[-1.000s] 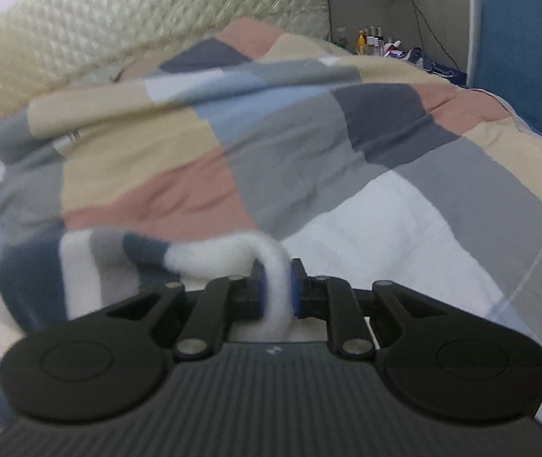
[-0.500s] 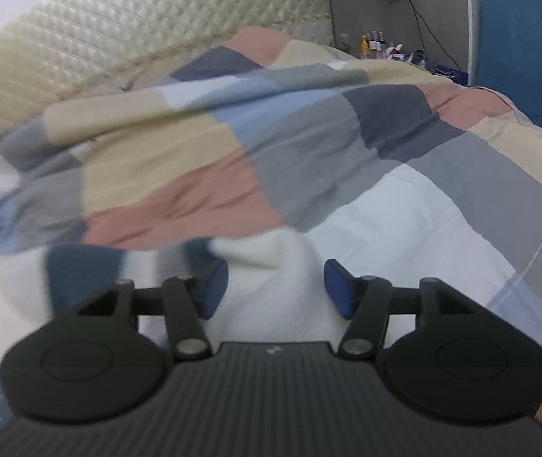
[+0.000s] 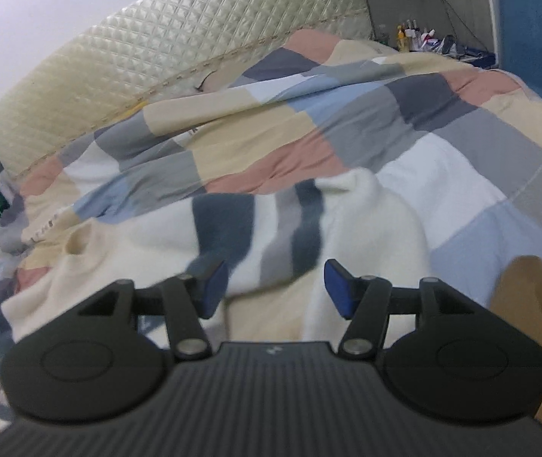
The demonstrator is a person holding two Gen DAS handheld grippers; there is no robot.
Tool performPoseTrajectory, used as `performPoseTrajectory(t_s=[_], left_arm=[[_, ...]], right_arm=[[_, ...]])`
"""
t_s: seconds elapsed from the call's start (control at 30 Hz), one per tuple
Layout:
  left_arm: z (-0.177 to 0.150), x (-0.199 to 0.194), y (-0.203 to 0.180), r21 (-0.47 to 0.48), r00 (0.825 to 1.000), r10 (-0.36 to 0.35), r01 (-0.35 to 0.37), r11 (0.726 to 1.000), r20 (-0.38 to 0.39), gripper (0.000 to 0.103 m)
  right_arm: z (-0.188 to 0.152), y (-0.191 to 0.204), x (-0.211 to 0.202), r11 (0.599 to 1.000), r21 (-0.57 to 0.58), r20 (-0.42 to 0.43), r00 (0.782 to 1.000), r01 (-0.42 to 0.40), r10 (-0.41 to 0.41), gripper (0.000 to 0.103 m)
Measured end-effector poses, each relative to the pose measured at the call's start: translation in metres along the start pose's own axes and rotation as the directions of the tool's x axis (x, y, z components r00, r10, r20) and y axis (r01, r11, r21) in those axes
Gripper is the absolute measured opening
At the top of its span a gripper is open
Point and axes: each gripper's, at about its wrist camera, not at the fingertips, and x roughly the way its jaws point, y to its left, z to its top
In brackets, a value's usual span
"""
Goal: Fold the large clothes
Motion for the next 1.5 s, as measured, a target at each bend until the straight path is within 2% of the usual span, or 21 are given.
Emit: performPoseTrajectory(t_s=[0.2,0.27,0.33,0.47,0.53,0.57,0.6,0.67,0.73,0.77,0.83,0.9,0.93,0.97,1.03,1.1,1.17,1.2,1.3,1.47,1.5], left_arm=[[-0.008,0.019,-0.003,0.036,0.999,-0.009,0.010,0.999,-0.034,0.062],[-0.007,0.027,-0.005,0.062,0.999,0.016,-0.013,0.998,-0.037,0.062],[-0.005,0.033,-0.005,0.080,0.999,0.031,-0.028,0.996,-0.038,0.062],[-0.005,0.045,-0.008,0.130,0.997,0.055,-0.049,0.990,-0.047,0.060],[-0.005,0.048,-0.009,0.155,0.996,0.079,-0.071,0.985,-0.045,0.051],[-0.005,0.049,-0.008,0.159,0.995,0.095,-0.088,0.983,-0.039,0.041],[-0.004,0.050,-0.007,0.156,0.993,0.114,-0.109,0.982,-0.028,0.027],[0.001,0.049,0.000,0.126,0.989,0.145,-0.143,0.982,-0.006,0.015],[0.006,0.048,0.012,0.068,0.987,0.160,-0.161,0.985,0.007,0.012],[0.009,0.046,0.017,0.051,0.983,0.183,-0.184,0.982,0.024,0.011],[0.014,0.042,0.026,0.035,0.967,0.243,-0.247,0.968,0.078,0.010],[0.020,0.037,0.038,0.003,0.936,0.321,-0.324,0.946,0.147,0.009],[0.023,0.035,0.044,-0.010,0.915,0.362,-0.366,0.931,0.177,0.009],[0.025,0.033,0.052,-0.027,0.894,0.398,-0.402,0.915,0.204,0.009],[0.028,0.034,0.071,-0.080,0.867,0.449,-0.442,0.893,0.218,0.009],[0.028,0.040,0.091,-0.098,0.844,0.493,-0.483,0.870,0.211,0.009],[0.024,0.044,0.108,-0.096,0.816,0.538,-0.530,0.842,0.211,0.009],[0.022,0.046,0.115,-0.100,0.817,0.542,-0.533,0.840,0.198,0.009],[0.019,0.052,0.131,-0.124,0.836,0.529,-0.514,0.849,0.150,0.010],[0.019,0.058,0.116,-0.048,0.841,0.520,-0.519,0.853,0.151,0.011],[0.017,0.058,0.112,-0.035,0.842,0.520,-0.521,0.853,0.145,0.016]], right_arm=[[-0.009,-0.040,0.018,0.999,0.040,-0.053,0.999,-0.001,0.003,0.060],[-0.012,-0.050,0.025,0.999,0.052,-0.074,0.997,0.002,0.001,0.068],[-0.016,-0.054,0.031,0.999,0.049,-0.092,0.996,0.007,-0.002,0.071],[-0.023,-0.039,0.037,0.996,-0.043,-0.131,0.989,-0.080,0.074,0.071],[-0.029,-0.024,0.043,0.988,-0.113,-0.163,0.983,-0.109,0.090,0.071],[-0.032,-0.017,0.047,0.983,-0.152,-0.181,0.981,-0.103,0.075,0.071],[-0.037,-0.008,0.053,0.976,-0.204,-0.203,0.978,-0.081,0.038,0.071],[-0.043,0.001,0.064,0.955,-0.294,-0.236,0.971,-0.038,-0.034,0.070],[-0.046,0.001,0.071,0.943,-0.332,-0.236,0.968,0.006,-0.089,0.069],[-0.047,-0.001,0.075,0.941,-0.339,-0.243,0.964,0.016,-0.104,0.069],[-0.047,-0.003,0.080,0.932,-0.360,-0.244,0.959,0.047,-0.142,0.055],[-0.044,-0.006,0.078,0.931,-0.353,-0.229,0.956,0.096,-0.185,0.027],[-0.041,-0.008,0.076,0.932,-0.338,-0.215,0.954,0.126,-0.207,0.022],[-0.038,-0.012,0.073,0.934,-0.321,-0.195,0.954,0.156,-0.226,0.018],[-0.028,-0.021,0.063,0.922,-0.295,-0.116,0.948,0.251,-0.296,0.016],[-0.017,-0.032,0.052,0.909,-0.244,-0.033,0.934,0.337,-0.355,0.015],[-0.007,-0.053,0.043,0.903,-0.131,0.008,0.911,0.410,-0.412,0.015],[-0.005,-0.064,0.039,0.891,-0.083,0.025,0.895,0.446,-0.446,0.015],[-0.005,-0.087,0.035,0.863,-0.016,0.050,0.863,0.505,-0.504,0.015],[-0.011,-0.100,0.041,0.861,-0.005,0.022,0.861,0.509,-0.509,0.020],[-0.010,-0.098,0.043,0.860,-0.005,0.022,0.860,0.509,-0.509,0.021]])
